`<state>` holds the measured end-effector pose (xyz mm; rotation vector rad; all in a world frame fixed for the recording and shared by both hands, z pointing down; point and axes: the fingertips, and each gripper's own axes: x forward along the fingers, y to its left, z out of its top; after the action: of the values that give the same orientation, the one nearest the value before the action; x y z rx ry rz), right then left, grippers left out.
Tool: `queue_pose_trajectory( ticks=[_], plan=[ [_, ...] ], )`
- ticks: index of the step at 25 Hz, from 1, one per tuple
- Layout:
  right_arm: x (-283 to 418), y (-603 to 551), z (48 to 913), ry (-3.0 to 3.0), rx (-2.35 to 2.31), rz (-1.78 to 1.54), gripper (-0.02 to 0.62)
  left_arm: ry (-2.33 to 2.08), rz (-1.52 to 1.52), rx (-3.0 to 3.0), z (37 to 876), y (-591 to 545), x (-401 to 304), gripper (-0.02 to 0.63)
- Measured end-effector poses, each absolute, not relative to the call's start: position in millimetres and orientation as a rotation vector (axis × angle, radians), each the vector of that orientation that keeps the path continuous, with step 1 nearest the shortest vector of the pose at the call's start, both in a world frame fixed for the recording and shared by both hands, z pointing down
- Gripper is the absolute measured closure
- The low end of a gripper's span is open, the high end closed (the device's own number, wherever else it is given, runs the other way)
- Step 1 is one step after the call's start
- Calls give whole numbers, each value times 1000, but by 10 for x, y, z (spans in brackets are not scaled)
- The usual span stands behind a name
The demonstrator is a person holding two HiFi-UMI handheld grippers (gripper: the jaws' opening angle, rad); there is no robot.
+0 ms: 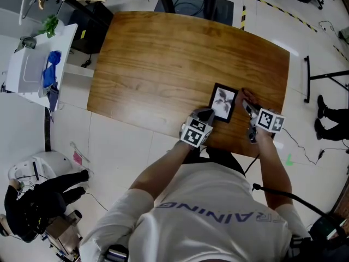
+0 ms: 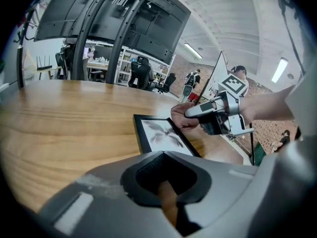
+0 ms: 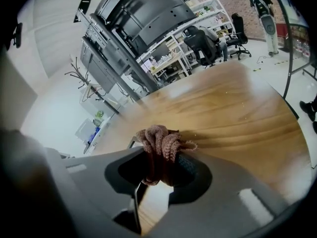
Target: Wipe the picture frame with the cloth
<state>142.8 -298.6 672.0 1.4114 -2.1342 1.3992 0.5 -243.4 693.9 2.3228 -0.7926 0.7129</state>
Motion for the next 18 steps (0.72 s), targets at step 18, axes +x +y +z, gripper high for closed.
queue_pose_trajectory(
  ticks=[18],
  plan=[
    [63, -3027, 6595, -2246, 1057, 1261, 474, -772, 716, 2320, 6939, -2435, 19, 601]
  ],
)
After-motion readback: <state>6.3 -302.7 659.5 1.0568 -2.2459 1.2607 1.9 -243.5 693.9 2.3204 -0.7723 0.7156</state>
